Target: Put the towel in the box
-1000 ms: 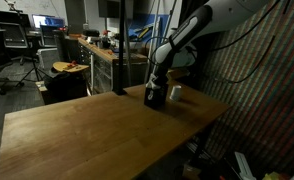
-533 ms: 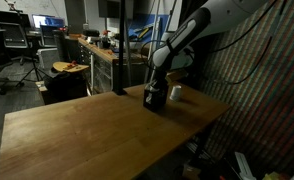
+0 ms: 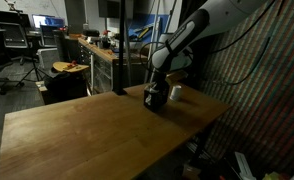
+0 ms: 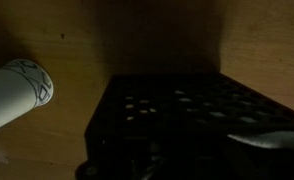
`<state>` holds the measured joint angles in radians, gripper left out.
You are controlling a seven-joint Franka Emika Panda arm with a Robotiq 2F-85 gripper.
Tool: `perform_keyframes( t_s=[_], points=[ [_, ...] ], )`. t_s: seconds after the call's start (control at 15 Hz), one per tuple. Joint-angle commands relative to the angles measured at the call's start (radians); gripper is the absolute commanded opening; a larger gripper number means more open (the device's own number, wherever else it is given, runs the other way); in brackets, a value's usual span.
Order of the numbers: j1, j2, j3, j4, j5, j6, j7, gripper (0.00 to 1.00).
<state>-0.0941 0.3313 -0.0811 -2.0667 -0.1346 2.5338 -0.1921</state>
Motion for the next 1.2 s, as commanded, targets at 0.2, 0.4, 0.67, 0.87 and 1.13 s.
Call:
perform_keyframes(
  t_s=[0.2,0.4,0.67,0.87,1.13],
  points=[
    [0.003,-0.007,-0.002,0.013,-0.009,-0.059,0.018,0.08],
    [-0.01,-0.043,0.004,0.038,0.023,-0.098,0.013,0.11],
    [-0.027,-0.088,-0.006,0.084,0.044,-0.134,0.025,0.09],
    [-0.034,-0.12,-0.018,0.101,0.041,-0.15,0.041,0.09],
    [-0.036,-0.144,-0.027,0.102,0.033,-0.155,0.065,0.08]
  ],
)
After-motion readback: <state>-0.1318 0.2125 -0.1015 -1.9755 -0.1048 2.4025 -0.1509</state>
